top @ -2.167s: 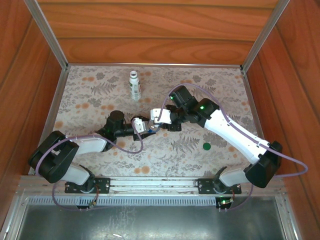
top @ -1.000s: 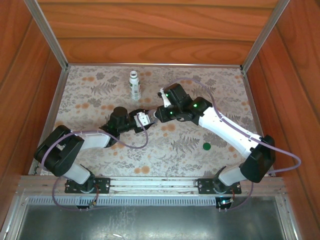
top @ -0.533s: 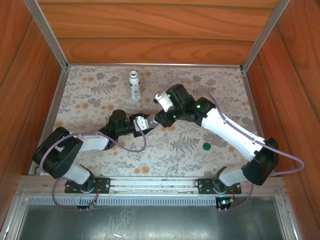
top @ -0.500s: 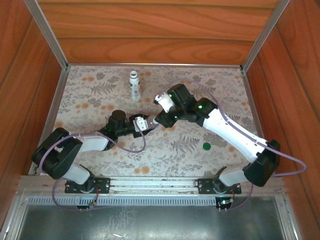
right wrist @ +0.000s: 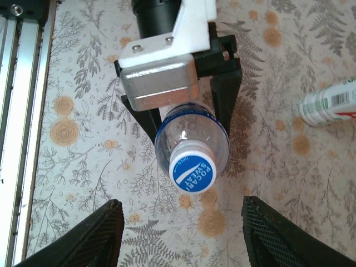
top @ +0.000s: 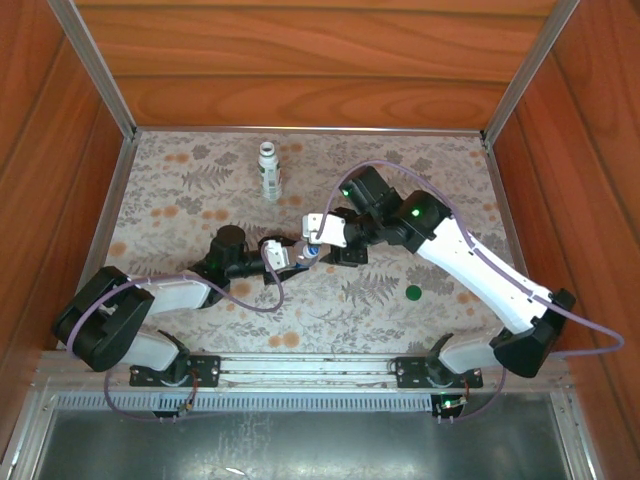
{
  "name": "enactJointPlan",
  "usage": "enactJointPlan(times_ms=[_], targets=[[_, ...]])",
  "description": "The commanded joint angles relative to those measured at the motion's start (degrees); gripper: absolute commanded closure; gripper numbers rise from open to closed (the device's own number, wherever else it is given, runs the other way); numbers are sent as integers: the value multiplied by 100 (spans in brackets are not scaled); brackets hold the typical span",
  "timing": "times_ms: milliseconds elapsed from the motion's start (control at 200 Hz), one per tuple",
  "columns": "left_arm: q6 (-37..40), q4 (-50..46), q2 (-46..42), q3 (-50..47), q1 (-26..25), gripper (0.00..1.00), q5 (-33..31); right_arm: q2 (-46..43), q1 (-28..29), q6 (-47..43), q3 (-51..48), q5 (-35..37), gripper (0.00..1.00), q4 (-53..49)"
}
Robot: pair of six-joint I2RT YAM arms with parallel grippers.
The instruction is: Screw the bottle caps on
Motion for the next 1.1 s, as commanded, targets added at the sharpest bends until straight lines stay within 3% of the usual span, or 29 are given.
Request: enactJointPlan(times_ms=[0, 530, 899, 1094], targets=[[-79, 51, -3, 110, -37, 40, 299, 212, 99, -444, 129, 65, 39, -312], [-33, 48, 55, 103, -37, 40, 289, 750, 117, -297, 3, 35, 41, 117], [-20, 35, 46, 117, -43, 40, 220, 800, 109, -229, -15, 64, 69, 136], [-114, 34, 107, 181, -39, 41, -81, 810, 108, 248, 15, -126, 76, 191]])
